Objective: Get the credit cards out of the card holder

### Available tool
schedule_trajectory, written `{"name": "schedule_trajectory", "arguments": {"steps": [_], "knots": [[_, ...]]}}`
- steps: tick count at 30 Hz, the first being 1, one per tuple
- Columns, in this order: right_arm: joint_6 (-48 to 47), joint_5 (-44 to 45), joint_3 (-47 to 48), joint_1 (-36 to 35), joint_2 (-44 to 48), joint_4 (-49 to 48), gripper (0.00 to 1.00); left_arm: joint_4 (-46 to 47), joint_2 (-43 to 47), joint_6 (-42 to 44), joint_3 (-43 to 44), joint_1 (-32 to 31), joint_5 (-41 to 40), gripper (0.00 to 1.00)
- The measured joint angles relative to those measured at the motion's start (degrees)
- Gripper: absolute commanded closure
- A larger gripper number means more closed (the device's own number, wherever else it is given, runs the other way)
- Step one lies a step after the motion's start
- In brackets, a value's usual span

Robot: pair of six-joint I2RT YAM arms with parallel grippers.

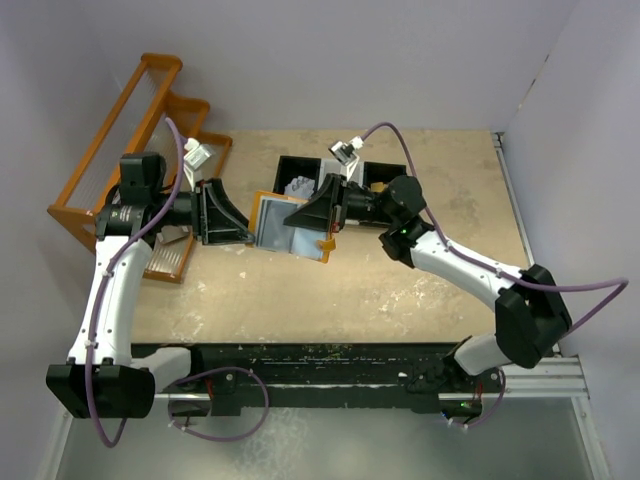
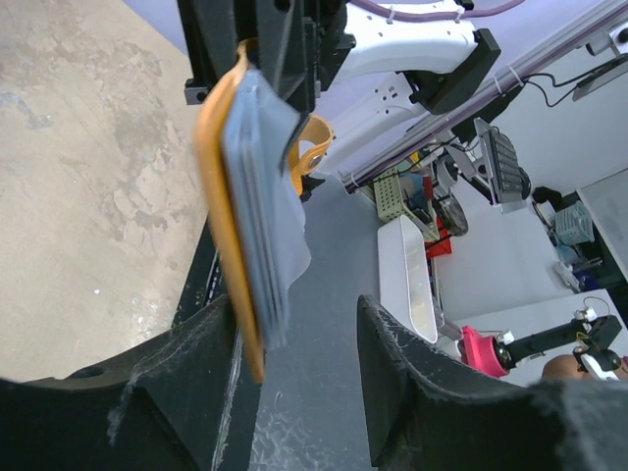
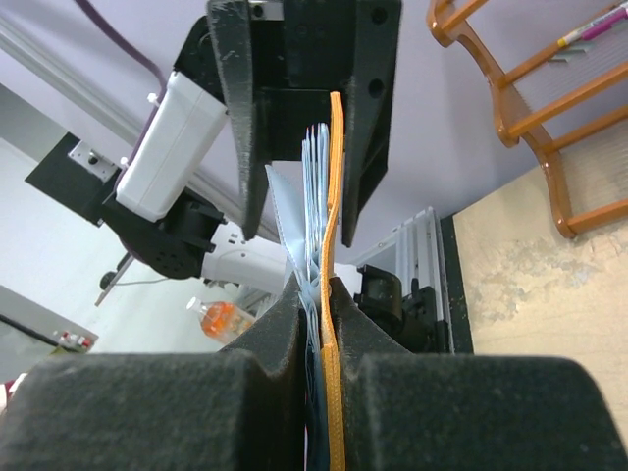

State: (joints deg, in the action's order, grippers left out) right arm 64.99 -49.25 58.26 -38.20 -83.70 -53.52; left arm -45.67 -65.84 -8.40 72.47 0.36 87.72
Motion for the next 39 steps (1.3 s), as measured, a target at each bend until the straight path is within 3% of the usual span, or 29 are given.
{"name": "schedule_trajectory", "arguments": {"steps": [7,21,23,29,30,32,34,39], "knots": [[0.5,-0.5,1.1,-0.8,-2.5,-0.5,1.00,0.6,0.1,0.0,-0.3,0.0,0.0,0.56],[-0.2,-1.5,3.0,-2.3,-3.0,-0.5,0.99,0.1,-0.5,0.5,-0.4,0.0,0.3,0.99],[-0.2,-1.8,3.0,-2.3,-3.0,-0.4,0.83,-0.1,-0.5,0.5,-0.4,0.0,0.3,1.00],[1.1,-5.8,3.1,0.7,-3.0,-0.3,0.17,-1.1,-0.5,1.6,-0.4,0.1,0.1,1.00],[0.4,-6.1,3.1,1.4,-2.9,1.0,0.10,-1.4,-0.5,1.9,-0.4,0.0,0.1,1.00],[-1.8,-5.3,3.3,3.8,-2.3,4.1,0.00,-1.8,-0.5,2.2,-0.4,0.0,-0.2,1.00],[-8.5,-1.4,4.3,4.9,-0.3,14.0,0.00,-2.1,-0.5,3.0,-0.4,0.0,-2.2,1.00],[-26.2,17.9,13.8,3.4,5.8,39.1,0.00,-2.5,-0.4,4.8,-0.4,0.0,-12.1,1.00]]}}
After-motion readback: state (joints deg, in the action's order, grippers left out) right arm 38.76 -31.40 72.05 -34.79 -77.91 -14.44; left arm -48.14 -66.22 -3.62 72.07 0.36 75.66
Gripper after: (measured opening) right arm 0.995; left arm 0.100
